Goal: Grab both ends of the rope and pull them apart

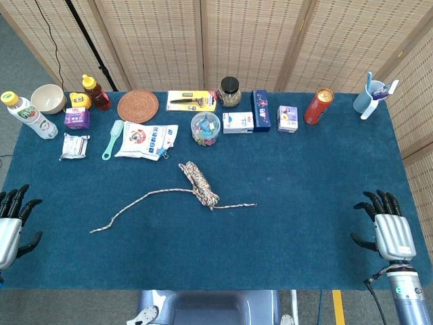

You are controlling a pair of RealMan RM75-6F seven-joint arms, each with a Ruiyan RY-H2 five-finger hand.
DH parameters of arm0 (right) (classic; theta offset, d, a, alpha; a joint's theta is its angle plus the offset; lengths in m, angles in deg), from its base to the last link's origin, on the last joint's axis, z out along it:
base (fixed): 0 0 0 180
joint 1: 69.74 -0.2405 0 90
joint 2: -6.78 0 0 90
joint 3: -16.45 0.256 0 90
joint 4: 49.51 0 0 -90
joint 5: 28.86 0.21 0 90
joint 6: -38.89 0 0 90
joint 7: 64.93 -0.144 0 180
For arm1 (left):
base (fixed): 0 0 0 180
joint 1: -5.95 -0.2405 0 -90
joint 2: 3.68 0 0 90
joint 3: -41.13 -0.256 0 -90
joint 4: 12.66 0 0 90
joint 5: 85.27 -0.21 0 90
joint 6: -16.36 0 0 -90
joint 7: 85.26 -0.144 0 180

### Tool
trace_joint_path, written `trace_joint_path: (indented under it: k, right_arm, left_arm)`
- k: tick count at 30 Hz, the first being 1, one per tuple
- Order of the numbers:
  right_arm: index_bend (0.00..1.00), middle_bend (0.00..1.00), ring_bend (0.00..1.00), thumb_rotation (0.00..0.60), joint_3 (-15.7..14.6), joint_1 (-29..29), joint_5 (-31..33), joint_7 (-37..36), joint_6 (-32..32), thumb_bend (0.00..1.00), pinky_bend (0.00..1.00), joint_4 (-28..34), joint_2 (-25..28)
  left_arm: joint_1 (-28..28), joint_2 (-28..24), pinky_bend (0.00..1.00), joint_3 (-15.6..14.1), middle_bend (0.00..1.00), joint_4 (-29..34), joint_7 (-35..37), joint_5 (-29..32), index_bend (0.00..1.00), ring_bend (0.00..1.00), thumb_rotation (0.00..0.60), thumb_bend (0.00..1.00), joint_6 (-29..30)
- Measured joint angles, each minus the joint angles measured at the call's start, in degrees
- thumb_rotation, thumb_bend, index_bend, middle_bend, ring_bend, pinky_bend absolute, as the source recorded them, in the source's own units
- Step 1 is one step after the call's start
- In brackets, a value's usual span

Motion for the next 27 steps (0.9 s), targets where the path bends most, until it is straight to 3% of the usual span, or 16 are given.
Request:
trace_joint_path:
  k: [17, 27]
  right_arm:
    - [0.35, 0.17, 0.06, 0.6, 0.97, -3.37, -1.48, -2.95, 3.35, 0.2, 0.04, -1.34, -1.98]
    - [0.36, 0.17, 0.06, 0.6, 2.14, -8.47, -2.49, -3.64, 8.6, 0.2, 0.04, -1.62, -4.57]
  left_arm:
    - [1.31, -0.65, 0.01, 0.44, 0.04, 1.98, -2.03, -1.11, 0.24, 0.04, 0.6, 0.27, -0.74]
    - [2.14, -0.87, 0.01, 1.05, 0.04, 3.04, -3.16, -1.03, 0.24, 0.04, 0.6, 0.27, -1.14]
